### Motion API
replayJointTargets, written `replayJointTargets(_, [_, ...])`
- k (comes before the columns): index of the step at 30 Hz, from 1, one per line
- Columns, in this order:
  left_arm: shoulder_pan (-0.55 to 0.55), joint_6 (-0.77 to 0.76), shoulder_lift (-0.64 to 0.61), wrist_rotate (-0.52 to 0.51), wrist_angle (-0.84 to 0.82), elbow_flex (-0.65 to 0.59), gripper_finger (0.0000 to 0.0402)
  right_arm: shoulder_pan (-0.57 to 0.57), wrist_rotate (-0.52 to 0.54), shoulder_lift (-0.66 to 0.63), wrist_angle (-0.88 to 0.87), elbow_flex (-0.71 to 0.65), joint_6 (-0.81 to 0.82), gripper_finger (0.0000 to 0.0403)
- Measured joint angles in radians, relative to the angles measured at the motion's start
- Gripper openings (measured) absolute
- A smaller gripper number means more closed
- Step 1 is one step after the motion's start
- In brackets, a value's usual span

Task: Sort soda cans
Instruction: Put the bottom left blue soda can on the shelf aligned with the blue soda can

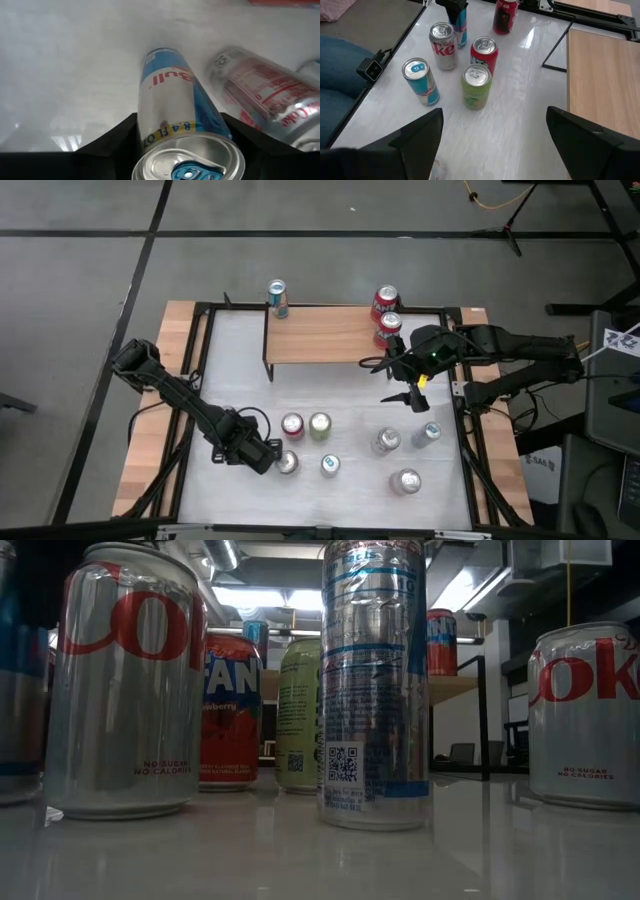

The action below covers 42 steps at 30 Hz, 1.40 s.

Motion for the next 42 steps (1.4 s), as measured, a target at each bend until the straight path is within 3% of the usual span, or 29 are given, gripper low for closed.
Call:
replayJointTargets(4, [0.023,0.119,-0.007,-0.016,-0.011,0.003,0.0219,0.000,0.000,0.000,0.000,0.000,0.000,0.0344])
replayJointTargets(8, [0.062,0.278,-0.010,-0.001,-0.131,0.054,0.0219,0.000,0.000,0.000,0.000,0.000,0.000,0.0344])
replayJointTargets(18, [0.229,0.760,-0.011,0.033,-0.507,0.299,0.0222,0.000,0.000,0.004,0.001,0.000,0.000,0.0344])
replayJointTargets(23, [0.342,1.004,-0.012,0.013,-0.603,0.439,0.0224,0.000,0.000,0.014,0.002,0.000,0.000,0.0344])
replayJointTargets(33, [0.625,1.467,-0.013,-0.027,-0.609,0.665,0.0225,0.000,0.000,0.051,0.010,0.000,0.000,0.0344])
replayJointTargets(42, [0.865,1.798,-0.013,-0.017,-0.610,0.715,0.0226,0.000,0.000,0.097,0.014,0.000,0.000,0.0344])
